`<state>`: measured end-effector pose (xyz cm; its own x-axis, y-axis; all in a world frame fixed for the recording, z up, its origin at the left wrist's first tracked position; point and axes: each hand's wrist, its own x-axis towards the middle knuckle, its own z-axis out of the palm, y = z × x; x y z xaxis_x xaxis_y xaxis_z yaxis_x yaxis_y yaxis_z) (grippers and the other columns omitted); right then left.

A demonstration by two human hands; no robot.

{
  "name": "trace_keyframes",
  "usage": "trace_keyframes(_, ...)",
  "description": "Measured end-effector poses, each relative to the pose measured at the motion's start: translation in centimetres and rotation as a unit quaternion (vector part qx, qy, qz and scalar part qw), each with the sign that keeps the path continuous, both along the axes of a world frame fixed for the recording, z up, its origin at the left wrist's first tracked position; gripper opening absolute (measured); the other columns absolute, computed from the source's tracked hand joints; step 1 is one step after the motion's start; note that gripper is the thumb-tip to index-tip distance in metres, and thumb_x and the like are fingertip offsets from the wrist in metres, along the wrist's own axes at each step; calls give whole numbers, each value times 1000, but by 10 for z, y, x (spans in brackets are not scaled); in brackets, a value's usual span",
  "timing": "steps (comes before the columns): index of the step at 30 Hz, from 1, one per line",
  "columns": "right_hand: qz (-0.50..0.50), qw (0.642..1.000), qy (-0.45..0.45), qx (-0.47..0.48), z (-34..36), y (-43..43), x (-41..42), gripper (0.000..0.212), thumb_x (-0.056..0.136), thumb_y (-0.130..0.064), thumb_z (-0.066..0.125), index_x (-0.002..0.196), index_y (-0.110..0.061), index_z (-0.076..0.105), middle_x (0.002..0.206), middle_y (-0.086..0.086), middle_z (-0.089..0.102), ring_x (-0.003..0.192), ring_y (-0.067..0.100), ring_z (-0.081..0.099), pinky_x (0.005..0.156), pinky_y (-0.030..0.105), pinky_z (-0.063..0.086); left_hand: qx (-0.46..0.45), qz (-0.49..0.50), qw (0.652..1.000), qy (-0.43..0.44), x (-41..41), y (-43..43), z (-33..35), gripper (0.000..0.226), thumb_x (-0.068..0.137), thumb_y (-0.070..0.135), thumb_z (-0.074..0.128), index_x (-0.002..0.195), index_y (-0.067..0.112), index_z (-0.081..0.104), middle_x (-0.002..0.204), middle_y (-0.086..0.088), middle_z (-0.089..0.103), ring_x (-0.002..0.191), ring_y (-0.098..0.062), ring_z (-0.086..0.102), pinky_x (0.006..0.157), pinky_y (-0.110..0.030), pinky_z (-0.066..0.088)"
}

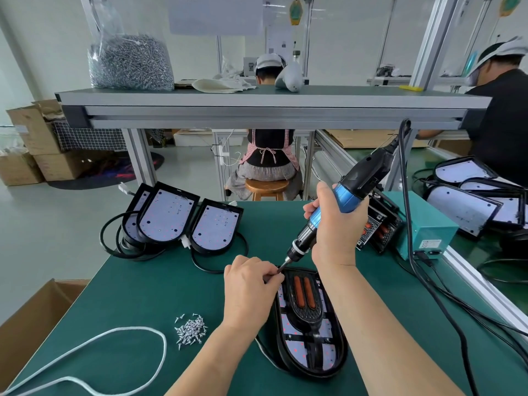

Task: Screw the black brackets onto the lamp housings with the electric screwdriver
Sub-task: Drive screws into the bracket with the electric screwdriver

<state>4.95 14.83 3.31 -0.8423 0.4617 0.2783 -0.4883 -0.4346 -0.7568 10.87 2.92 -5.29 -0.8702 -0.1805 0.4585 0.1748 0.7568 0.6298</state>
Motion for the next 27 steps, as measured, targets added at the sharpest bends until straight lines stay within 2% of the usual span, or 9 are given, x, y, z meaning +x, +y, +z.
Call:
trace_keyframes(9, -17, 1000, -1, -3, 1, 5, 2, 38, 83, -17, 72, 115, -12, 52, 67, 2, 59, 54, 20, 61, 55, 29, 53, 2, 4, 1000, -5, 2, 2, 2, 7, 82, 25, 78, 75, 23, 77, 68, 11, 63, 86, -17, 49, 79, -30, 27)
trace_keyframes(17, -21, 1000, -3, 0, 0, 6, 4, 37, 83, -17, 71, 113, -10, 52, 70, 5, 59, 53, 20, 61, 54, 28, 52, 1, -1, 1000, 15, 6, 4, 1, 10, 79, 20, 81, 70, 22, 76, 66, 11, 63, 84, -16, 50, 77, -28, 25)
trace_keyframes(24, -41, 999, -23, 9, -5, 4, 8, 28, 85, -17, 71, 105, -14, 52, 78, 12, 58, 53, 19, 63, 55, 28, 53, -38, -15, 998, 51, 6, 7, -6, 23, 62, 9, 91, 57, 16, 69, 56, 10, 58, 70, -20, 52, 71, -32, 33)
trace_keyframes(27, -48, 998, -24, 16, -7, 3, 9, 32, 85, -18, 71, 110, -12, 52, 79, 12, 59, 53, 19, 63, 55, 27, 53, -44, -10, 995, 84, 8, 8, -10, 24, 60, 10, 92, 59, 16, 69, 59, 11, 59, 70, -21, 53, 71, -31, 33)
